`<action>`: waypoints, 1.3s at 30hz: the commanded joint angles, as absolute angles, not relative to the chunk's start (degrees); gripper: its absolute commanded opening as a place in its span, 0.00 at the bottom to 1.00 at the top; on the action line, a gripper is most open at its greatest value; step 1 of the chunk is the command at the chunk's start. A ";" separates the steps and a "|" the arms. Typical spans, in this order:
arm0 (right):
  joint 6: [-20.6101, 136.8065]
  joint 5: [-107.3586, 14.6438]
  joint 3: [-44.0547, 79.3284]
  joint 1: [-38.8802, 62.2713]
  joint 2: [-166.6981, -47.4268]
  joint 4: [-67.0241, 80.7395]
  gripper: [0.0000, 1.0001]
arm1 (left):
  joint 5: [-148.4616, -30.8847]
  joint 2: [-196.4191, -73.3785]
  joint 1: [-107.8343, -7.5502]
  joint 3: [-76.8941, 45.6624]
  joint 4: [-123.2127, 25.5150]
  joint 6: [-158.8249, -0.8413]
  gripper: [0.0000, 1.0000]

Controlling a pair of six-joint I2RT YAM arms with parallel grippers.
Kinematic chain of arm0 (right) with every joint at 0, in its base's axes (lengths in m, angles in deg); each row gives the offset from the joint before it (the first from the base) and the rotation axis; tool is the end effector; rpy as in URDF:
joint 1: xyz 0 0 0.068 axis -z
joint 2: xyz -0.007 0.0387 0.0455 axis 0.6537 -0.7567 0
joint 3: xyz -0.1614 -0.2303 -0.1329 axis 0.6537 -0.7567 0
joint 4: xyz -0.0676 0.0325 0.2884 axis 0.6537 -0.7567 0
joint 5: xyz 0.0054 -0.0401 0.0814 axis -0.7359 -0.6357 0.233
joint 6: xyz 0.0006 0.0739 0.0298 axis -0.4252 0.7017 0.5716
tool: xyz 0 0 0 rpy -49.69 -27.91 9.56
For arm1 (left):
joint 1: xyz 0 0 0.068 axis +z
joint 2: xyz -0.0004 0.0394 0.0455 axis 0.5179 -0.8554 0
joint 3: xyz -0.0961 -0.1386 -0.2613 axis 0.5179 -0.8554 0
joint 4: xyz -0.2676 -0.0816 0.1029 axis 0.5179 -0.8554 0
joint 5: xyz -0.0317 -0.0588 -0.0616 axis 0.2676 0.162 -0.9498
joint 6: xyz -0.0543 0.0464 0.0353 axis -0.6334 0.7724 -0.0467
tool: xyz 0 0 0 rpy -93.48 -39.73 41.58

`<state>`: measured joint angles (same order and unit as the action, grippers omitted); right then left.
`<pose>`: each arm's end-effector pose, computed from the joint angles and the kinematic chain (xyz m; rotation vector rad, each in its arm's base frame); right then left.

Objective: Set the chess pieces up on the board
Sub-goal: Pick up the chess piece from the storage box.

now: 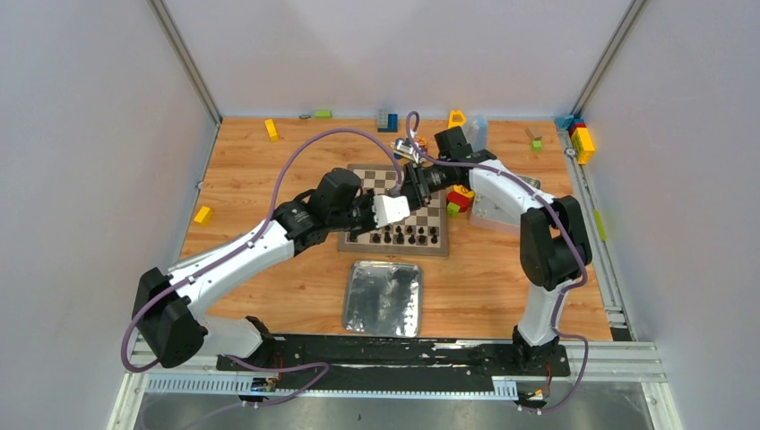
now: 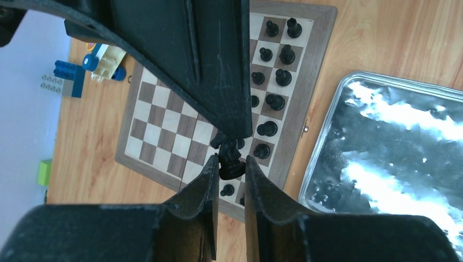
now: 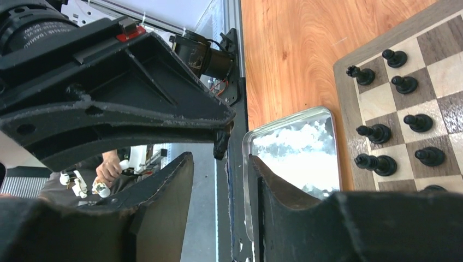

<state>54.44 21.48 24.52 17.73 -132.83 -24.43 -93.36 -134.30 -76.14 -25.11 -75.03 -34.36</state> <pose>0.3804 0.2344 0.2658 -0.9098 2.1235 1.8501 0.2338 -0.2534 0.3219 1.4901 1.6285 -0.3372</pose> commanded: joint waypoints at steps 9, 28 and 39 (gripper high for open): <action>56.47 23.34 29.75 15.99 -135.26 -22.69 0.33 | -91.07 -133.72 -77.49 -25.61 -71.50 -33.62 0.03; 52.92 10.64 30.02 16.45 -131.12 -23.61 0.00 | -86.05 -128.39 -74.94 -31.26 -70.25 -34.60 0.59; 43.46 -12.13 30.75 9.77 -126.47 -24.93 0.00 | -92.09 -120.90 -57.22 -35.78 -77.09 -44.25 0.87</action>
